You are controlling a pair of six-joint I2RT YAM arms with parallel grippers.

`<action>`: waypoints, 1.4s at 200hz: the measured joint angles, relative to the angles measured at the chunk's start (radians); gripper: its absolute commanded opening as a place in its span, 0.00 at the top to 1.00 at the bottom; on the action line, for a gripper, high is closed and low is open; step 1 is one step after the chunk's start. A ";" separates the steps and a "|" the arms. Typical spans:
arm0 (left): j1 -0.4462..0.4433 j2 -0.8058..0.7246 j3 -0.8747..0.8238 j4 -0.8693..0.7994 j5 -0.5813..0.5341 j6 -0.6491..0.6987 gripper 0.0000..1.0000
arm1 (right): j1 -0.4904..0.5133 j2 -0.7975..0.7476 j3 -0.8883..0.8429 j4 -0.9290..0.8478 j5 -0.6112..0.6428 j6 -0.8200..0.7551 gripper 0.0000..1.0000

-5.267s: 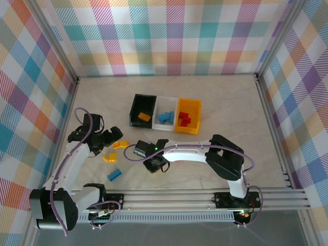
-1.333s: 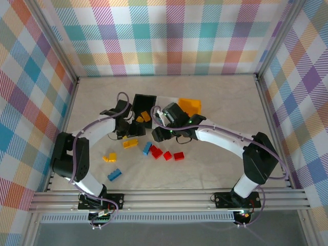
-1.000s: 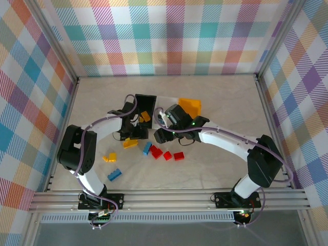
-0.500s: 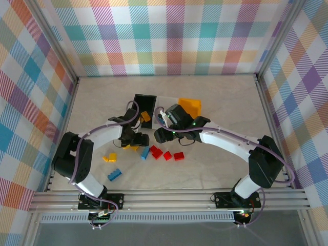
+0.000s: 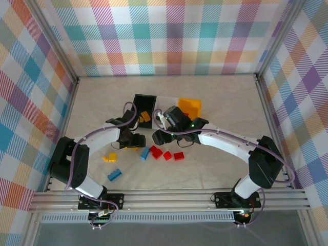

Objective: Sort the legos into containers by color

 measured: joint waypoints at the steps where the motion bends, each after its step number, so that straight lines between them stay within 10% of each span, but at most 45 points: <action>1: 0.000 0.002 0.002 0.000 0.000 0.000 0.30 | 0.000 0.000 0.000 0.000 0.000 0.000 0.41; 280: -0.009 0.099 0.024 0.000 -0.060 0.002 0.66 | 0.005 -0.001 -0.032 0.008 0.027 0.000 0.41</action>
